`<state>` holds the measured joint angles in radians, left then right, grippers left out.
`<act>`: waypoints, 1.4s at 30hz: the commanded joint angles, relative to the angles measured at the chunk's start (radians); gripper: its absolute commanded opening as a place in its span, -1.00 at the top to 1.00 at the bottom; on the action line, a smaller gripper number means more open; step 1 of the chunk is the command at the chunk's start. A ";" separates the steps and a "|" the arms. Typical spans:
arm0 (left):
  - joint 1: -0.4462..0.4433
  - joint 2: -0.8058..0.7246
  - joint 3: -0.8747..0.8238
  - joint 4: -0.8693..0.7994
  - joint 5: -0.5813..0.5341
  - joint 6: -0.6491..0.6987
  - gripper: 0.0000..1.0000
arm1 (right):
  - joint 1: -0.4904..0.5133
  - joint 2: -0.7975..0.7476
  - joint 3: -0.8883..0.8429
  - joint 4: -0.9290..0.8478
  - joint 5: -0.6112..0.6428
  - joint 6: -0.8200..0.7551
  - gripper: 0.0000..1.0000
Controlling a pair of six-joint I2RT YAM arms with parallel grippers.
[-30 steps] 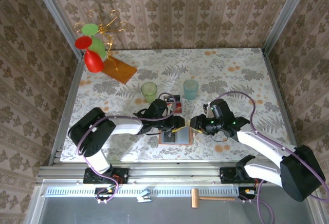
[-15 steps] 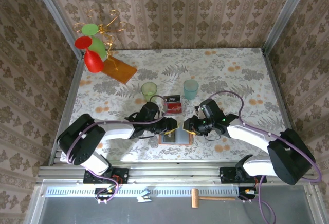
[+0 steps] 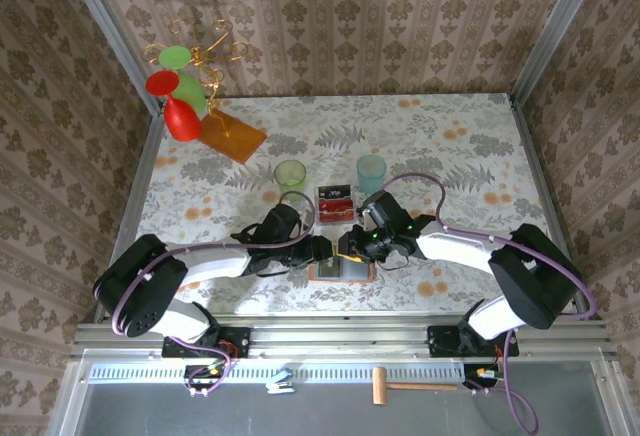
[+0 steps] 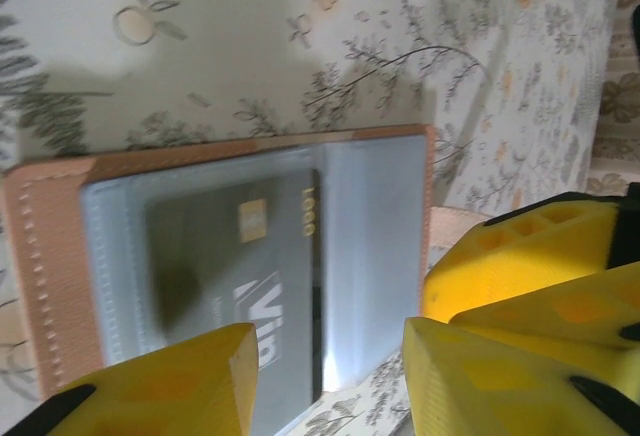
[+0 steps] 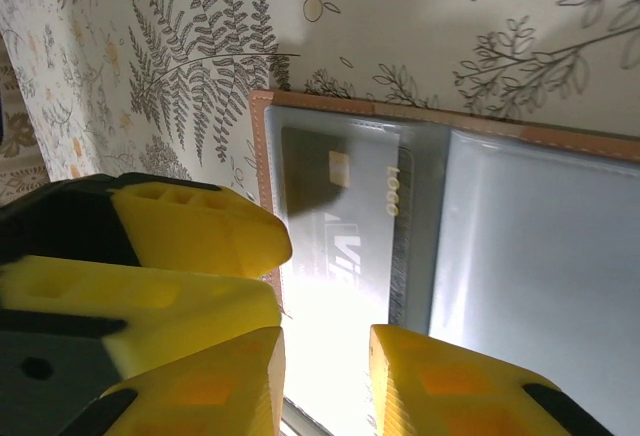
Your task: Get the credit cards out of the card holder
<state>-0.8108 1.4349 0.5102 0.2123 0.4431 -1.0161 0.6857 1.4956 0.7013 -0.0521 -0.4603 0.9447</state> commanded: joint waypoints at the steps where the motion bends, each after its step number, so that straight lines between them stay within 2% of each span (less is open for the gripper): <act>1: 0.002 -0.030 -0.019 -0.063 -0.033 0.042 0.14 | 0.017 0.032 0.032 0.008 -0.002 0.009 0.44; 18: -0.050 -0.041 -0.070 -0.004 -0.075 -0.013 0.12 | 0.038 0.075 0.055 -0.013 -0.003 -0.006 0.45; 26: -0.041 -0.091 -0.033 -0.076 -0.101 0.011 0.13 | 0.038 0.062 0.072 -0.088 0.043 -0.052 0.46; 36: -0.025 -0.082 -0.009 -0.067 -0.090 0.025 0.51 | 0.038 0.091 0.088 -0.090 0.038 -0.064 0.57; 42: -0.022 -0.052 -0.015 -0.016 -0.072 0.016 0.60 | 0.038 0.121 0.100 -0.086 0.032 -0.066 0.60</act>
<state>-0.8425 1.3643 0.4816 0.1635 0.3592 -1.0058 0.7181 1.5929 0.7738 -0.1146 -0.4408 0.8925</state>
